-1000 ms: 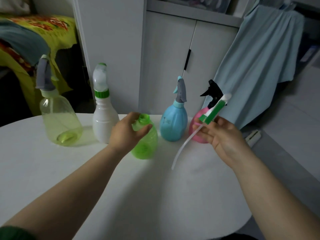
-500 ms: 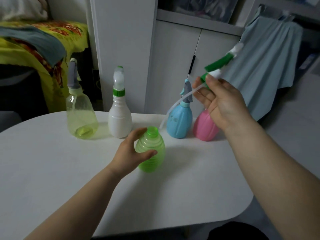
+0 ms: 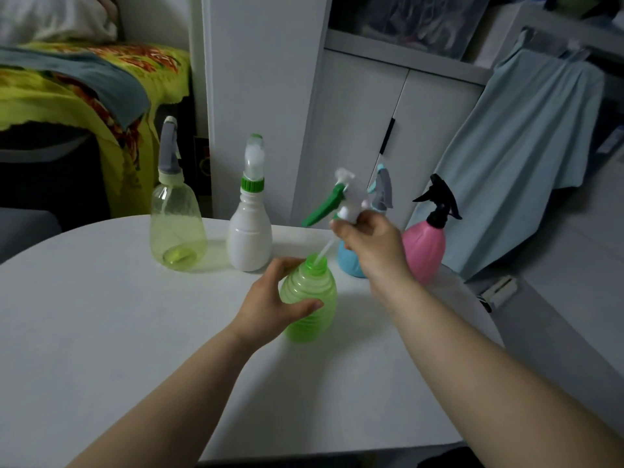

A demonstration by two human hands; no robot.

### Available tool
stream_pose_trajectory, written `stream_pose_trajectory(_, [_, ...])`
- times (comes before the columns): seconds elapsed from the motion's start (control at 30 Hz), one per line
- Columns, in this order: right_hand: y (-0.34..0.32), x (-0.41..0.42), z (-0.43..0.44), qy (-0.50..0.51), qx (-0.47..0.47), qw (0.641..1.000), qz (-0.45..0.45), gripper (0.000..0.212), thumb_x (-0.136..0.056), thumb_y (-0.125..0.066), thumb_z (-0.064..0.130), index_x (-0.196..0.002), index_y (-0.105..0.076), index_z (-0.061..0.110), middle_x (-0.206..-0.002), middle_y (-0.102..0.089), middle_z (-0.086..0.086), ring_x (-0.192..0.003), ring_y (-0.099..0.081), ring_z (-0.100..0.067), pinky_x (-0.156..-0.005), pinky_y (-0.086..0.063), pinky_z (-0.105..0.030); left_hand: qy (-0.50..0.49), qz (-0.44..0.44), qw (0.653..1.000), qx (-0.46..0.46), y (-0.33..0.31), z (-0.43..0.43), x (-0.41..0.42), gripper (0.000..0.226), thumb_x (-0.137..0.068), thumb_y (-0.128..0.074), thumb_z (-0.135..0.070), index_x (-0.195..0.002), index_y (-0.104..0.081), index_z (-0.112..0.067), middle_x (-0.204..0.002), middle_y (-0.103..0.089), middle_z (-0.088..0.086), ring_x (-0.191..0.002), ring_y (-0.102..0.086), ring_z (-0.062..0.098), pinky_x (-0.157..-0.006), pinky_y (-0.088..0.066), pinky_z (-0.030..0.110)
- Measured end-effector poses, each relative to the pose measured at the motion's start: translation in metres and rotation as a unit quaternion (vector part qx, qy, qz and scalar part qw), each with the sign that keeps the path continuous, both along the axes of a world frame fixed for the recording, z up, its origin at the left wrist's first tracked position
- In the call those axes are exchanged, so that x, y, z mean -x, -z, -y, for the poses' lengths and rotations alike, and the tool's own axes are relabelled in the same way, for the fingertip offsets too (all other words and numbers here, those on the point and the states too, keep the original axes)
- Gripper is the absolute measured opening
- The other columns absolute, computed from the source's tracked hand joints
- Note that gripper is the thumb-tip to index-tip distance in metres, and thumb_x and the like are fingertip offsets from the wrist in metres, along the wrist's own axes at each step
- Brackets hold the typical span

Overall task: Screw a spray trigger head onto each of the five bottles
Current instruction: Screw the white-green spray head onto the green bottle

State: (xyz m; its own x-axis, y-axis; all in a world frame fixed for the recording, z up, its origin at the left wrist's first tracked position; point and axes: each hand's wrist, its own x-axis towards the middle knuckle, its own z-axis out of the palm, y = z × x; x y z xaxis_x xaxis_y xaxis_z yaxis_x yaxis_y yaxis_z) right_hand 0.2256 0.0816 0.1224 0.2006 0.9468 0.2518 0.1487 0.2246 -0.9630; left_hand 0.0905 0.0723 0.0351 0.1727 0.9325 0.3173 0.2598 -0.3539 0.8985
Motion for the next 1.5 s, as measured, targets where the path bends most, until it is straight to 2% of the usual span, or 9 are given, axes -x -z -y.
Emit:
stream_pose_trajectory(0.2, [0.028, 0.008, 0.006, -0.007, 0.019, 0.991, 0.129, 0.014, -0.071, -0.069, 0.014, -0.076, -0.057, 0.017, -0.063, -0.053, 0.01, -0.06, -0.048, -0.002, -0.052, -0.037, -0.003, 0.001, 0.0, 1.0, 0.007, 0.004, -0.003, 0.0, 0.057, -0.061, -0.078, -0.015, -0.109, -0.049, -0.024, -0.096, -0.05, -0.024, -0.099, -0.048, 0.005, -0.072, -0.027, -0.01])
stream_pose_trajectory(0.53, [0.02, -0.026, 0.007, 0.005, 0.047, 0.988, 0.15, 0.03, -0.067, -0.073, 0.027, -0.076, -0.044, 0.029, -0.078, -0.05, 0.01, -0.073, -0.05, -0.005, -0.061, -0.041, -0.007, 0.014, 0.012, 1.0, -0.002, 0.003, -0.003, 0.0, 0.055, -0.061, -0.078, -0.014, -0.101, -0.045, -0.029, -0.097, -0.048, -0.029, -0.101, -0.049, 0.004, -0.077, -0.03, -0.008])
stream_pose_trajectory(0.6, [0.007, -0.034, 0.005, 0.016, 0.041, 0.982, 0.182, 0.039, -0.065, -0.074, 0.03, -0.09, -0.044, 0.025, -0.087, -0.048, 0.008, -0.081, -0.049, -0.006, -0.068, -0.04, -0.013, 0.016, 0.016, 1.0, -0.001, 0.003, -0.003, 0.0, 0.055, -0.061, -0.078, -0.014, -0.101, -0.044, -0.032, -0.097, -0.047, -0.029, -0.101, -0.048, 0.004, -0.076, -0.03, -0.008])
stream_pose_trajectory(0.73, [-0.026, -0.027, -0.008, -0.176, 0.105, 0.942, 0.266, 0.068, -0.069, -0.072, 0.022, -0.127, -0.037, 0.021, -0.114, -0.05, 0.007, -0.107, -0.05, -0.01, -0.085, -0.041, -0.018, 0.016, 0.013, 1.0, -0.002, 0.002, -0.002, 0.001, 0.055, -0.061, -0.078, -0.014, -0.104, -0.047, -0.025, -0.097, -0.051, -0.02, -0.102, -0.049, 0.008, -0.078, -0.034, 0.004])
stream_pose_trajectory(0.97, [-0.041, 0.004, -0.017, -0.246, 0.136, 0.818, 0.502, 0.027, -0.068, -0.072, 0.018, -0.09, -0.057, 0.016, -0.082, -0.058, 0.001, -0.077, -0.054, -0.015, -0.063, -0.041, -0.026, 0.017, 0.017, 1.0, 0.017, 0.002, -0.002, 0.0, 0.052, -0.063, -0.078, -0.017, -0.102, -0.047, -0.033, -0.101, -0.053, -0.012, -0.102, -0.049, 0.008, -0.083, -0.035, 0.016])
stream_pose_trajectory(1.17, [-0.037, 0.008, -0.015, -0.207, 0.116, 0.819, 0.523, 0.025, -0.068, -0.072, 0.024, -0.079, -0.05, 0.019, -0.067, -0.05, 0.009, -0.073, -0.052, -0.017, -0.059, -0.038, -0.027, 0.058, 0.017, 0.997, 0.051, 0.001, -0.007, 0.003, 0.058, -0.063, -0.076, -0.008, -0.106, -0.042, -0.027, -0.104, -0.052, -0.011, -0.097, -0.049, 0.0, -0.071, -0.035, -0.004])
stream_pose_trajectory(1.27, [-0.03, 0.014, -0.013, -0.152, 0.081, 0.803, 0.571, 0.033, -0.067, -0.071, 0.032, -0.071, -0.042, 0.016, -0.062, -0.042, 0.006, -0.073, -0.047, -0.021, -0.049, -0.03, -0.024, 0.052, 0.003, 0.997, 0.055, 0.0, -0.007, 0.004, 0.064, -0.061, -0.077, -0.006, -0.115, -0.045, -0.017, -0.11, -0.053, -0.003, -0.105, -0.049, 0.013, -0.076, -0.037, 0.007])
stream_pose_trajectory(1.4, [-0.019, 0.011, -0.008, -0.091, 0.067, 0.842, 0.528, 0.039, -0.066, -0.071, 0.036, -0.067, -0.038, 0.016, -0.07, -0.047, 0.0, -0.072, -0.046, -0.022, -0.046, -0.024, -0.028, -0.073, -0.033, 0.997, 0.009, 0.003, 0.005, -0.015, 0.069, -0.057, -0.081, -0.016, -0.117, -0.046, -0.015, -0.113, -0.058, 0.003, -0.107, -0.051, 0.023, -0.094, -0.04, 0.032])
stream_pose_trajectory(1.5, [-0.021, 0.006, -0.008, -0.118, 0.081, 0.835, 0.531, 0.037, -0.066, -0.072, 0.034, -0.064, -0.038, 0.019, -0.067, -0.047, 0.0, -0.072, -0.049, -0.022, -0.052, -0.033, -0.029, -0.002, 0.01, 0.998, 0.06, 0.003, 0.003, -0.012, 0.076, -0.06, -0.079, -0.012, -0.125, -0.04, -0.017, -0.118, -0.05, -0.002, -0.112, -0.046, 0.015, -0.087, -0.035, 0.017])
